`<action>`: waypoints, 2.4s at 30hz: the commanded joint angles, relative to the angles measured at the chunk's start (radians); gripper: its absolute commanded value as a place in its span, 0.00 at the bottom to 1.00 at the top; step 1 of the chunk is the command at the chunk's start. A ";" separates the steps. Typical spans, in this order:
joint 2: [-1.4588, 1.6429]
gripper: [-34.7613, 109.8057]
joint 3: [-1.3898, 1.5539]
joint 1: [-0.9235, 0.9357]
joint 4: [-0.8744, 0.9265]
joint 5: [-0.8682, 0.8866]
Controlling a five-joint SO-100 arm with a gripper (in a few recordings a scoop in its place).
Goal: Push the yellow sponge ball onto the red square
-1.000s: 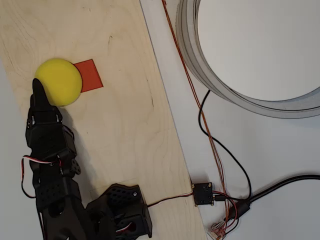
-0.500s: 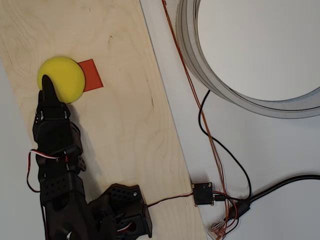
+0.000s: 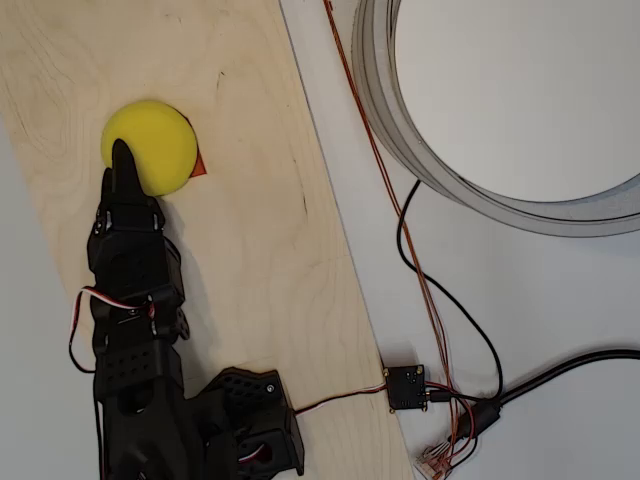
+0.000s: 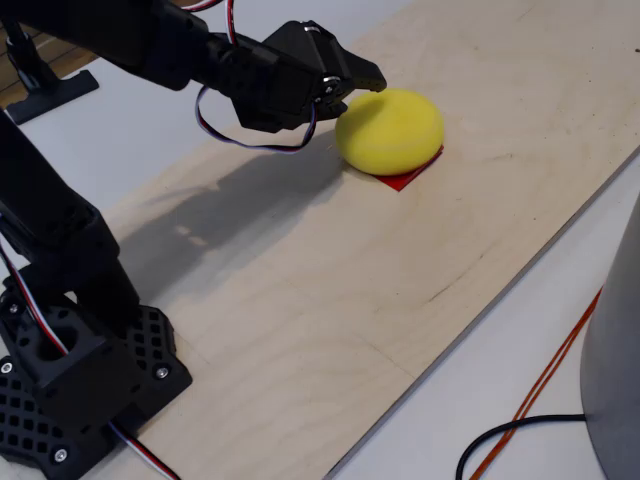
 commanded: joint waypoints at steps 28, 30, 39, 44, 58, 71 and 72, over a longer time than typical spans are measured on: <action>0.109 0.37 0.048 -0.005 -0.011 0.078; 0.135 0.37 0.060 -0.012 -0.011 0.081; 0.224 0.37 0.084 -0.020 -0.011 0.077; 0.278 0.36 0.095 -0.017 -0.011 0.071; 0.305 0.36 0.002 0.115 -0.012 -0.118; 0.067 0.36 -0.213 0.164 -0.087 -0.232; 0.054 0.36 -0.230 0.164 -0.104 -0.265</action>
